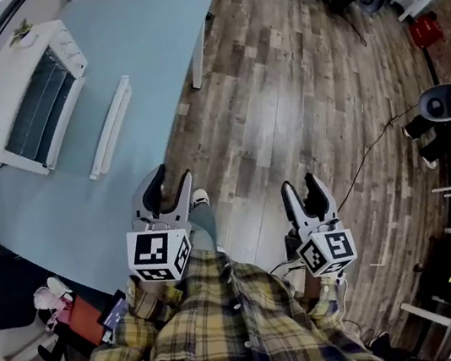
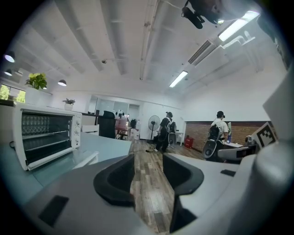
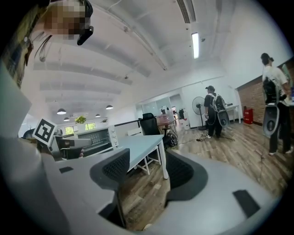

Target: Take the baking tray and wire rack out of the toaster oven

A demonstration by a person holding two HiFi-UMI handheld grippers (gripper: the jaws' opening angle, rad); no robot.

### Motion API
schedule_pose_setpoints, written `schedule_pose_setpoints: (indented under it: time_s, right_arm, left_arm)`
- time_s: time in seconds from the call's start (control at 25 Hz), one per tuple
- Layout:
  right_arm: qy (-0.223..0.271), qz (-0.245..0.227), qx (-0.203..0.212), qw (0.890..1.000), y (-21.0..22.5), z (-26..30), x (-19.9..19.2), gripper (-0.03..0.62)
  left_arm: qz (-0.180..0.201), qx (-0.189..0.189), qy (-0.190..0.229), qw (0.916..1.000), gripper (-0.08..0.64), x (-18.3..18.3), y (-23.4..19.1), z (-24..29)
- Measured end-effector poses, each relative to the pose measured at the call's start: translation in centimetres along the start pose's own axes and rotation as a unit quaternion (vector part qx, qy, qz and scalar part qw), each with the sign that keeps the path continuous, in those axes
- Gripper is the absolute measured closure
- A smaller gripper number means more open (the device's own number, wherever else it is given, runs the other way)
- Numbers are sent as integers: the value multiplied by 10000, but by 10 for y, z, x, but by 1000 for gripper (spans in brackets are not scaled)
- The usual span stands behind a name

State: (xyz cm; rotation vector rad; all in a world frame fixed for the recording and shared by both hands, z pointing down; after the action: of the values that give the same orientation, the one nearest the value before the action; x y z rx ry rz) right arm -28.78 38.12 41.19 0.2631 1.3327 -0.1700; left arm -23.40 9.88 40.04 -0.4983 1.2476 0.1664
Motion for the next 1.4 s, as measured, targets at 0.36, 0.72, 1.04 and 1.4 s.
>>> schedule_pose_setpoints:
  time_s: [0.36,0.72,1.04,1.4]
  right_arm:
    - [-6,-268,591,9979,-4,135,52,354]
    - [-2,-321,1016,9943,-26,222,69,342]
    - [-202,-437,1933,9800,-76,287,75,321]
    - [-280,-629,3382,9385,-134,376,84,284]
  left_arm:
    - [-176,341,204,9991,370,54,-71,82]
    - [-260,883,384,9950,368,76,-133,101]
    - [-468,1650,540,9837,340,79,-177,72]
    - [-795,2983,790,9479,285,79,-219,41]
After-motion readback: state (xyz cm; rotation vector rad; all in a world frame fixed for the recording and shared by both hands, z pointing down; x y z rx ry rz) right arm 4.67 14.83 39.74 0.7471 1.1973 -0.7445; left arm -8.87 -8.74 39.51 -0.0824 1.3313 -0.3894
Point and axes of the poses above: the fingertips, and each gripper's own axes: z forward along the fingers, y to its right, x out of its top, the point moved 5 cm from there along -z, backward along the fingers, and after that the axes turned 6 degrees about -z, right-handed, at the moved point
